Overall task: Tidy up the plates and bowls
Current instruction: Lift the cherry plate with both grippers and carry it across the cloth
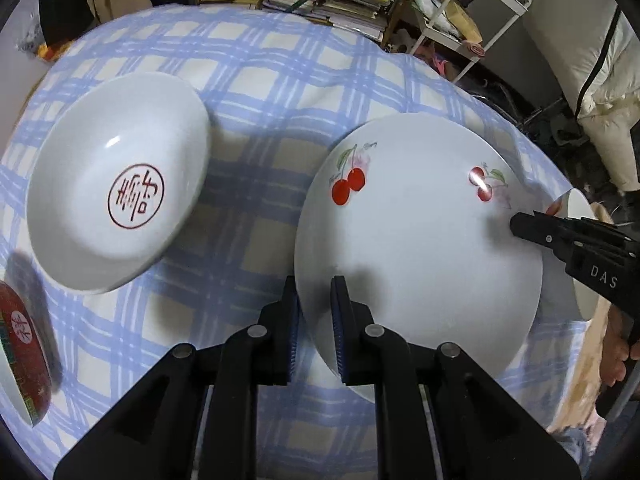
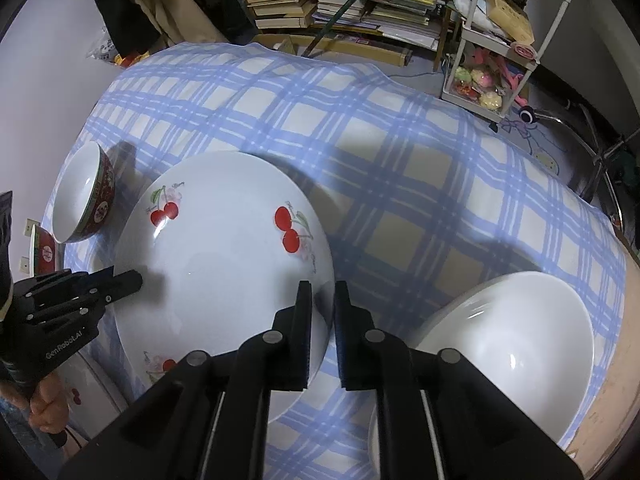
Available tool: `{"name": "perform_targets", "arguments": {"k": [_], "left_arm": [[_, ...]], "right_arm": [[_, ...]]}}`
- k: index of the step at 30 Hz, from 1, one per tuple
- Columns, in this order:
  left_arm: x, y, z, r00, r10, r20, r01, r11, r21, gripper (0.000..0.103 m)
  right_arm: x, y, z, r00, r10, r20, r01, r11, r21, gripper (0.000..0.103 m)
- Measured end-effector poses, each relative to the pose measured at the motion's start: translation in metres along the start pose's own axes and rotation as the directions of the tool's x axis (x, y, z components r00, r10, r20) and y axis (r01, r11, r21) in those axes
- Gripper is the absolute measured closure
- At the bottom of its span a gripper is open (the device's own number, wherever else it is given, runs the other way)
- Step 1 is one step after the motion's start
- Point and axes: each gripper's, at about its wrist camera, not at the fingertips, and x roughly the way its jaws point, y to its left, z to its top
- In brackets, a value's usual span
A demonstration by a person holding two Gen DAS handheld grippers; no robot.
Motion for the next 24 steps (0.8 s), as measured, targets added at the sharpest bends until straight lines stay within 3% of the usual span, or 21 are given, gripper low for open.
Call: {"name": "perform_targets", "arguments": {"k": [3, 9, 14, 24], "left_arm": [[-0.001, -0.004, 0.001, 1.0, 0.011, -0.002, -0.011, 1.0, 0.02, 0.087], [-0.018, -0.007, -0.001, 0.999, -0.02, 0.047, 0.017, 0.998, 0.066, 0.087], [-0.035, -0.014, -0.003, 0.997, 0.01, 0.07, -0.017, 0.995, 0.098, 0.087], [-0.091, 0.011, -0.025, 0.993, 0.011, 0.114, -0.017, 0.999, 0.05, 0.087]], "right_arm": [[0.001, 0.003, -0.003, 1.0, -0.018, 0.009, 0.019, 0.999, -0.034, 0.089], [-0.004, -0.008, -0.005, 0.999, 0.02, 0.03, -0.022, 0.998, 0.053, 0.091], [-0.009, -0.01, -0.011, 0.998, 0.049, 0.037, -0.053, 0.993, 0.103, 0.091], [-0.045, 0.018, -0.025, 0.991, 0.098, 0.089, -0.107, 0.989, 0.106, 0.091]]}}
